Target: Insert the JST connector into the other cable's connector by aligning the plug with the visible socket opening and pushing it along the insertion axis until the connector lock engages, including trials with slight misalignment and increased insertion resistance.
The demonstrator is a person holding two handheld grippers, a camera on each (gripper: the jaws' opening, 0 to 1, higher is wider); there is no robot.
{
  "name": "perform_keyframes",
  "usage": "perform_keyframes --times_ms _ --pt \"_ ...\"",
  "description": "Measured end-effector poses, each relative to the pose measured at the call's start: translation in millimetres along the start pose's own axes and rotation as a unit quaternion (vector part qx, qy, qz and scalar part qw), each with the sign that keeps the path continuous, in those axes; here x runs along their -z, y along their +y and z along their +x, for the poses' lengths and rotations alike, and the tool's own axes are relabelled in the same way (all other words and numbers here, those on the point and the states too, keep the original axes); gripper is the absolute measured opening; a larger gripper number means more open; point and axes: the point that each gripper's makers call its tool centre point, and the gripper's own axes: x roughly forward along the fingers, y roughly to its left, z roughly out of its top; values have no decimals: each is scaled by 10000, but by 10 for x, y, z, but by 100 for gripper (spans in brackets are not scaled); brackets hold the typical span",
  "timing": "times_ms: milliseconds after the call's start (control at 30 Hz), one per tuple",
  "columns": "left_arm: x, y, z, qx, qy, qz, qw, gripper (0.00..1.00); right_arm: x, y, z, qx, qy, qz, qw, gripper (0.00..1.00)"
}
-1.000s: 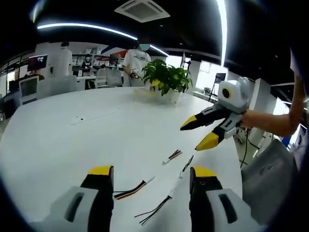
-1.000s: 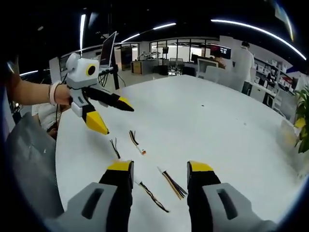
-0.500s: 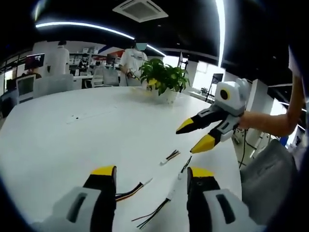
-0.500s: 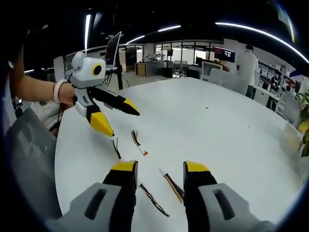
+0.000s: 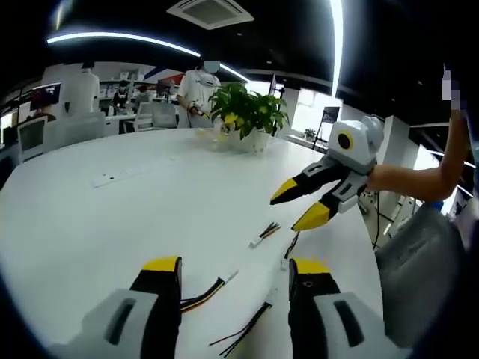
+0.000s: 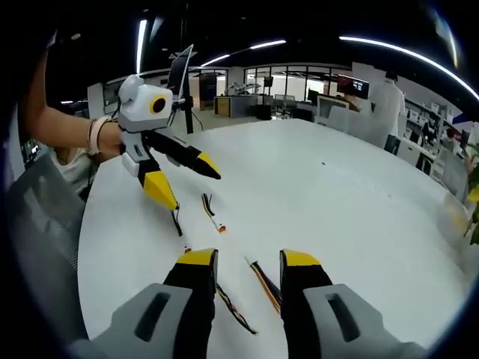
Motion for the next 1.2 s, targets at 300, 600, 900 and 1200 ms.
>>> perform_keyframes --times_ms 300,600,900,1200 --pt "51 -12 61 146 -34 292 9995 52 97 2 78 -163 84 -147 9997 29" --pt "69 62 55 170 -32 435 9989 48 126 48 204 -464 127 -264 9985 27" --pt "137 56 85 291 53 571 9979 44 147 82 266 -694 104 -318 9970 24" --pt "160 47 162 479 3 663 9966 41 194 32 282 -710 99 -267 9971 23"
